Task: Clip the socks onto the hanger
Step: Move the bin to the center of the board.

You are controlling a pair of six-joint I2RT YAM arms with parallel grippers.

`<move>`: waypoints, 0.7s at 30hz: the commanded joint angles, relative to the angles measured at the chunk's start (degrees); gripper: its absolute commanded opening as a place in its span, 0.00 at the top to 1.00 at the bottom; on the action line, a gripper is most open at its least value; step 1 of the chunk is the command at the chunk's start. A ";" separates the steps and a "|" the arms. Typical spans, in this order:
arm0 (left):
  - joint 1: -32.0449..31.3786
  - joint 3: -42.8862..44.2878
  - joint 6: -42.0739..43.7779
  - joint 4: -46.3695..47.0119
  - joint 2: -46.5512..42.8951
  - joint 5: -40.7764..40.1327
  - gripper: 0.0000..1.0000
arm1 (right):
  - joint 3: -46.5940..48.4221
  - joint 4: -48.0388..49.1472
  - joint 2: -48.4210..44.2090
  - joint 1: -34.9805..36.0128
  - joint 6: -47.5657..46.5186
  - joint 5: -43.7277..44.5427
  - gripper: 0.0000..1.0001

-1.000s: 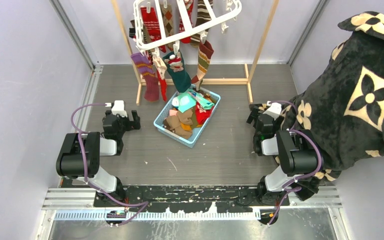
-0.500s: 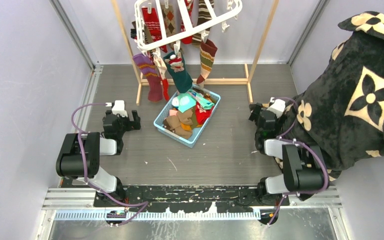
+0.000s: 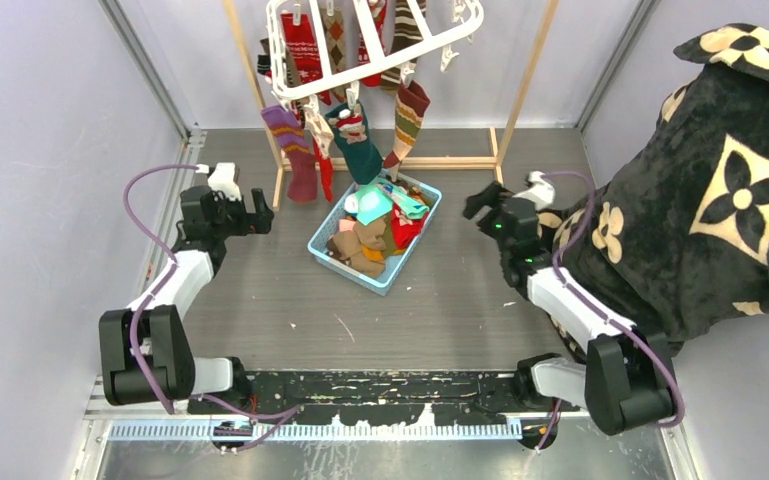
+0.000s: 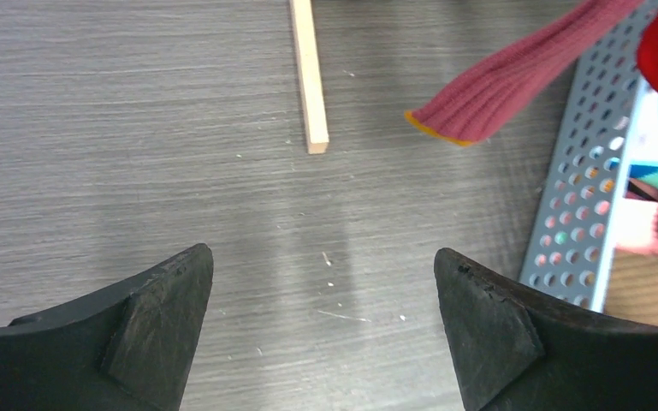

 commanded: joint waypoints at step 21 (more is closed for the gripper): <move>0.32 10.77 -4.50 -24.84 -5.49 10.34 0.00 | 32.00 -22.33 30.17 21.51 -3.21 15.15 0.74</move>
